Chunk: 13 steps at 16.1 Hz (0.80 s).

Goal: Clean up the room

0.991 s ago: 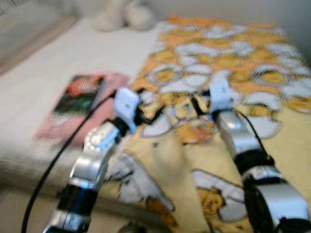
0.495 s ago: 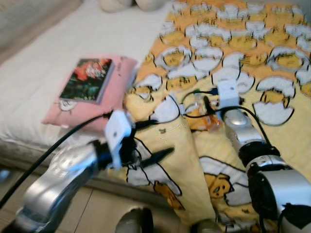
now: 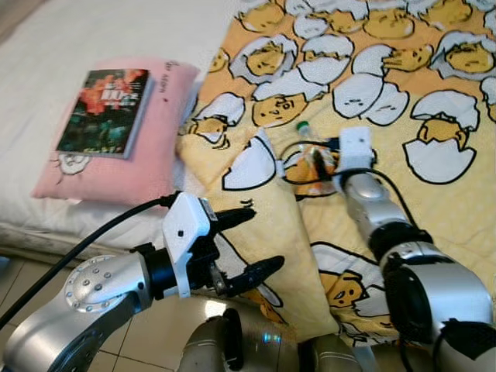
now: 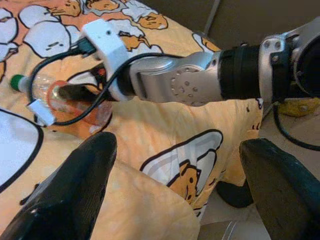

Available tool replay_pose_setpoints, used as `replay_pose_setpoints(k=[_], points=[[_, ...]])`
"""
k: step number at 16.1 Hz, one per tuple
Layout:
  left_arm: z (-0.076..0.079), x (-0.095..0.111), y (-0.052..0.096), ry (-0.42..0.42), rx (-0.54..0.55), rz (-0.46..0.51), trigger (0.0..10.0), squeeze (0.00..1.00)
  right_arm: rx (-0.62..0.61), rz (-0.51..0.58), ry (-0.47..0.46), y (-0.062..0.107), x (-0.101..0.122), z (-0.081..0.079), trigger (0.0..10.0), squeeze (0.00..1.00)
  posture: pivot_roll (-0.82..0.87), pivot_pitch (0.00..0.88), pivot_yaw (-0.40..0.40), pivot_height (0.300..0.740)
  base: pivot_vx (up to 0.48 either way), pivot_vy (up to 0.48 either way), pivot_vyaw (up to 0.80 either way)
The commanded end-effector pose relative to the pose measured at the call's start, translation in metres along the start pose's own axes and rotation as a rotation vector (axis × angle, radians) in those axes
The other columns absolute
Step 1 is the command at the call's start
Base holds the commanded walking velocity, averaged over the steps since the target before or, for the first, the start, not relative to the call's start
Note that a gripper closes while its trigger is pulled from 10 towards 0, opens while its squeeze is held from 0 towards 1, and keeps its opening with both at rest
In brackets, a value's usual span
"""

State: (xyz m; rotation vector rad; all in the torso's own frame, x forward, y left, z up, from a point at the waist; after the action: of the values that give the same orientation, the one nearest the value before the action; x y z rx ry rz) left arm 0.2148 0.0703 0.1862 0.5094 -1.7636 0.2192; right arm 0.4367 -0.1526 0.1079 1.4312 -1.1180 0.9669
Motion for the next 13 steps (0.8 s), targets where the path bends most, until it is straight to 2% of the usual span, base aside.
replay_pose_setpoints(k=[1,4,6,7,11,13], points=[[0.003,-0.002,0.004,0.005,0.003,-0.024,10.0,0.00,-0.011,-0.170,-0.042,0.008,-0.047,0.003,10.0,0.00,0.17,0.321,0.114,0.740,0.000,0.000,0.00],[-0.002,-0.004,0.003,0.005,0.021,-0.045,10.0,0.00,0.095,-0.262,-0.136,0.011,-0.064,-0.021,10.0,0.00,0.15,0.310,0.106,0.740,0.000,0.000,0.00],[-0.003,-0.006,0.001,-0.004,0.025,-0.058,10.0,0.00,0.081,-0.275,-0.123,0.013,-0.069,-0.017,10.0,0.00,0.15,0.302,0.101,0.740,0.000,0.000,0.00],[-0.005,-0.006,0.000,-0.003,0.031,-0.054,10.0,0.00,0.076,-0.275,-0.117,0.013,-0.069,-0.015,0.0,0.00,0.14,0.296,0.099,0.740,0.000,0.000,0.00],[-0.012,-0.008,-0.008,-0.007,0.050,-0.039,10.0,0.00,0.074,-0.206,-0.046,0.009,-0.052,-0.012,0.0,0.00,0.11,0.259,0.089,0.740,0.000,0.000,0.00],[-0.014,-0.008,-0.011,-0.012,0.045,-0.028,10.0,0.00,0.103,-0.142,0.010,0.006,-0.040,-0.019,0.0,0.00,0.10,0.240,0.084,0.740,0.000,0.000,0.00]])
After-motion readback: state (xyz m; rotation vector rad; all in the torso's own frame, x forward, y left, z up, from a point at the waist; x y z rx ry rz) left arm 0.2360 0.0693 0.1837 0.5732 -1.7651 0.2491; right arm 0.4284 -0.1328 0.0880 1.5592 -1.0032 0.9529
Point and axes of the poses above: a point about 5 cm out from each wrist's last joint towards the gripper, its own y axis pointing back from the gripper into the wrist, its own x axis along the axis of the wrist's last joint, z = x × y, the point moved 5 cm from there along -y, pointing out of the wrist towards the gripper, and after that the axes turned 15 degrees about -y, right-handed, at the moved point
